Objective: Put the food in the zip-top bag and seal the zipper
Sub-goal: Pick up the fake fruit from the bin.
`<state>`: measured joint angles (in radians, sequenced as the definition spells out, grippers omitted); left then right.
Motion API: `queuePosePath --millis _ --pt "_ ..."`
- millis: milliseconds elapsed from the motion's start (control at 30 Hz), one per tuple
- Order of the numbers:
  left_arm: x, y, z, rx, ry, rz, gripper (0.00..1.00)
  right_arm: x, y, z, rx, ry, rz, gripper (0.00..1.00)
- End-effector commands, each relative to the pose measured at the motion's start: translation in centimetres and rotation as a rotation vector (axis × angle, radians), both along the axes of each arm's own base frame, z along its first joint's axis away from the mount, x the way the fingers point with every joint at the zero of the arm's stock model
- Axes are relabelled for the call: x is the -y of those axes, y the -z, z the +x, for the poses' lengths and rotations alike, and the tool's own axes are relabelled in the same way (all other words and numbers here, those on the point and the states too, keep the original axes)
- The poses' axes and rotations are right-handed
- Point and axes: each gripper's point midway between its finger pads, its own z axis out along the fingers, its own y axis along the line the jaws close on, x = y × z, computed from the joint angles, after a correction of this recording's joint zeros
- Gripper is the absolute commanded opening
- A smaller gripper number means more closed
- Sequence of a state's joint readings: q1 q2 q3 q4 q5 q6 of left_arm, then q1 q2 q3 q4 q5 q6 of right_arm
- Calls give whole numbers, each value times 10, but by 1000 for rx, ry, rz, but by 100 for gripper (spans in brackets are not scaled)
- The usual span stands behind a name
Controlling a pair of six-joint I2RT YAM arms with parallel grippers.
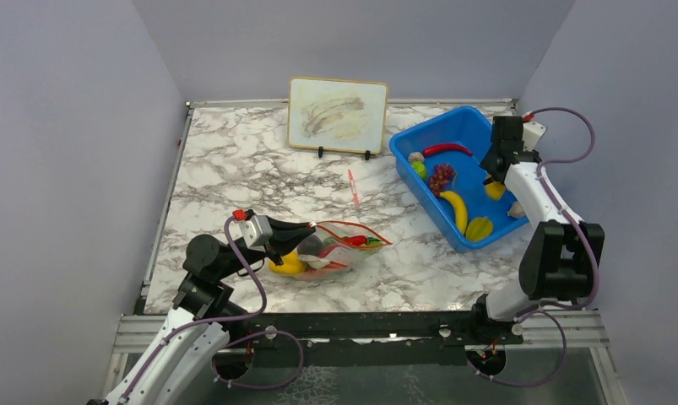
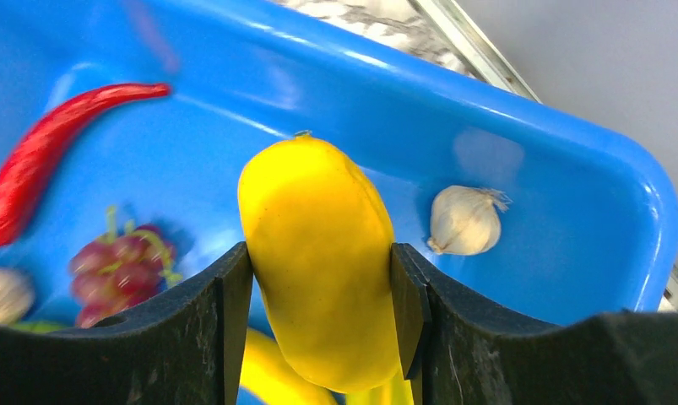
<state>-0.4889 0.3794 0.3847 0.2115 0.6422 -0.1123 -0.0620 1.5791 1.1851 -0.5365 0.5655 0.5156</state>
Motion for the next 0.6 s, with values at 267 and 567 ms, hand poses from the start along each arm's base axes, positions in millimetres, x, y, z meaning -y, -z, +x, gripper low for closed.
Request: queuePosePath --millis 267,567 --pt "-2 -18 1 58 -16 -25 0 -110 -104 0 384 -638 76 40" --pt "1 -12 5 30 -15 -14 0 -192 -147 -46 554 -1110 146 39"
